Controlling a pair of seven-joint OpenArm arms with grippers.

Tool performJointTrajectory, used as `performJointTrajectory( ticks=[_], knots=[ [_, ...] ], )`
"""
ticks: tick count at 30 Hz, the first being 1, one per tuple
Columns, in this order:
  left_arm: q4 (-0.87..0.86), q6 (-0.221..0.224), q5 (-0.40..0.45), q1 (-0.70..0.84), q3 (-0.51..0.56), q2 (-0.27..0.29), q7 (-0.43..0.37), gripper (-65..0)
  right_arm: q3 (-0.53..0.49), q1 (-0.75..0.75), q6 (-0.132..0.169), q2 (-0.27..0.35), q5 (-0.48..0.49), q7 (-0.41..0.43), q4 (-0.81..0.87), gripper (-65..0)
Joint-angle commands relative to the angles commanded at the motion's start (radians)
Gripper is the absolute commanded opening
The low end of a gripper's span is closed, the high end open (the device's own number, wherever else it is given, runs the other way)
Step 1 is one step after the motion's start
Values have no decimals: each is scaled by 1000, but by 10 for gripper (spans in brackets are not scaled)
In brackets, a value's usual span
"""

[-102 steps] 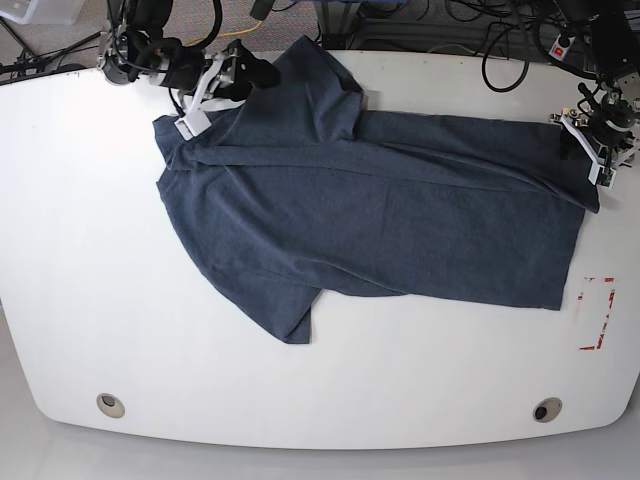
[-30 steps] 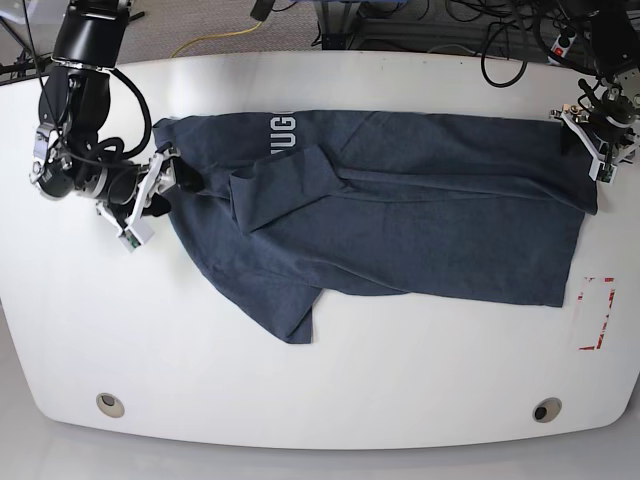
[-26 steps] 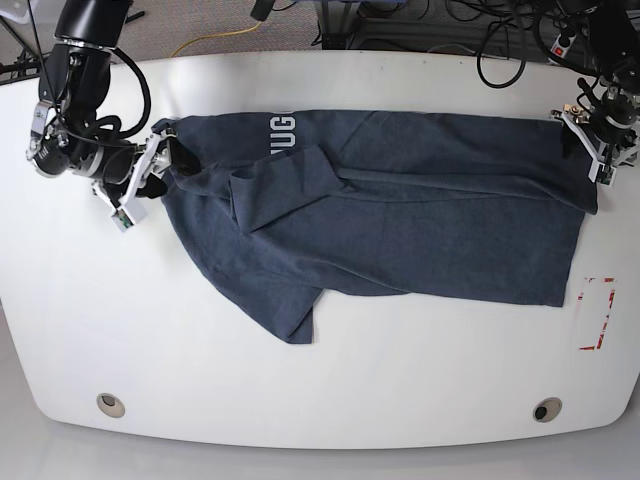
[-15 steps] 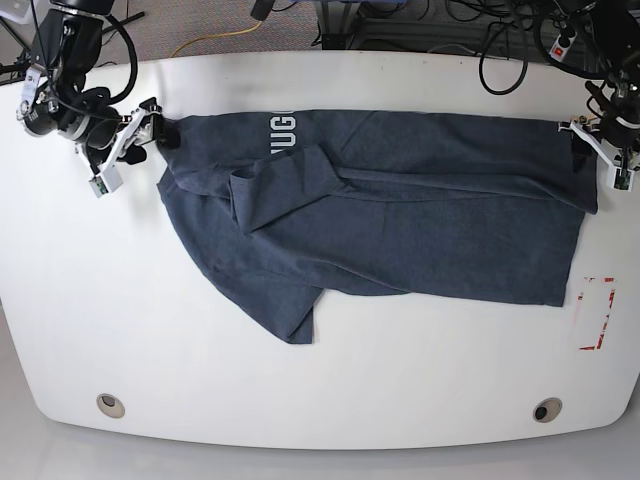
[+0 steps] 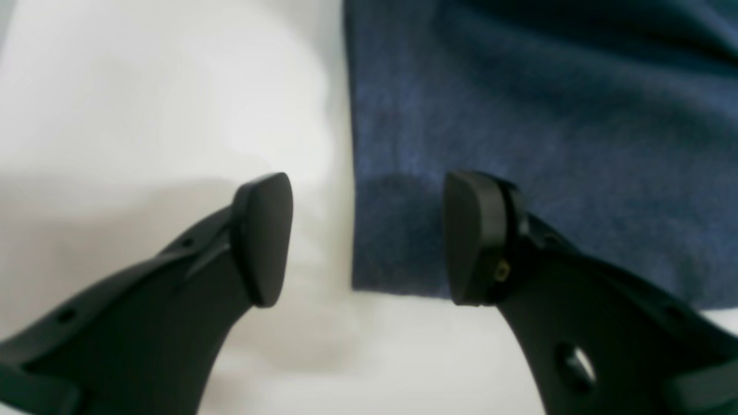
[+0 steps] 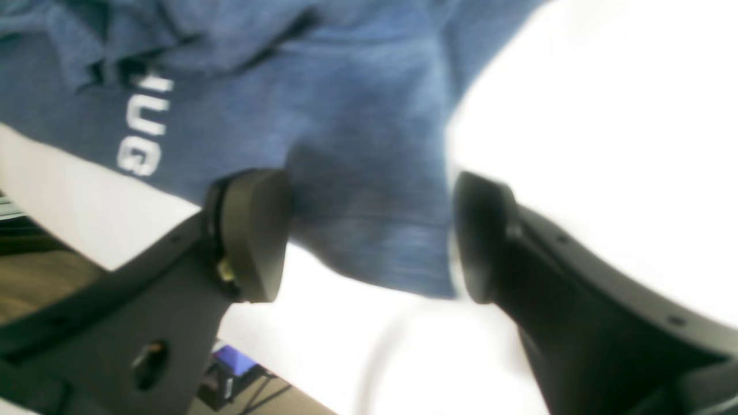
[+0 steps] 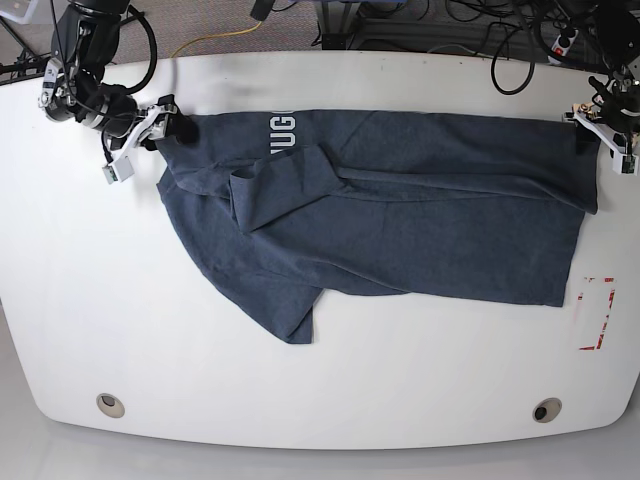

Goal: Fold the T-shirt properly
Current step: 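Pull the grasped edge with the right gripper to straighten the shirt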

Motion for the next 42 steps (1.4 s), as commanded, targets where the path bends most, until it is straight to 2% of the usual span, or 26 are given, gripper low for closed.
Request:
performJointTrajectory(
  ticks=[2, 6, 8, 10, 12, 21, 24, 28, 29, 31, 33, 36, 38, 42],
  knots=[
    [-21, 0, 0, 0, 5, -2, -2, -271, 0, 0, 0, -9, 0, 0, 0, -295],
    [-37, 0, 6, 3, 29, -2, -2, -294, 0, -3, 0, -9, 0, 0, 0, -498],
    [-34, 0, 6, 5, 41, -2, -2, -381, 0, -5, 0, -9, 0, 0, 0, -583],
    [-32, 0, 8, 17, 46, -2, -2, -497, 0, -8, 0, -9, 0, -2, 6, -634],
    [-31, 0, 8, 43, 48, -3, -2, -549, 0, -12, 0, -5, 0, -8, 6, -650],
    [72, 0, 5, 186, 38, -3, -2, -549, 2, -107, 0, 55, 3, -49, 103, -650],
    [107, 0, 6, 255, 15, -2, -2, -549, 8, -135, 0, 58, 3, -98, 140, -650],
    [123, 0, 3, 292, -15, 2, -2, -547, 9, -138, 0, 60, 2, -118, 143, -650],
    [123, 0, 3, 295, -15, 2, -2, -546, 9, -143, 0, 64, 2, -118, 143, -623],
    [123, 0, 3, 296, -20, 2, 0, -521, 9, -150, 0, 69, 3, -117, 150, -515],
    [123, 0, 3, 296, -21, 2, 0, -449, 11, -155, 0, 69, 3, -115, 186, -374],
    [124, 0, 3, 293, -23, 2, 0, -353, 12, -158, 0, 66, 5, -115, 258, -233],
    [126, 0, 0, 292, -23, 2, 0, -318, 12, -172, 2, 64, 6, -114, 316, -192],
    [176, 0, 0, 293, -23, 3, 0, -332, 2, -178, 8, 57, 6, -112, 400, -190]
  ],
)
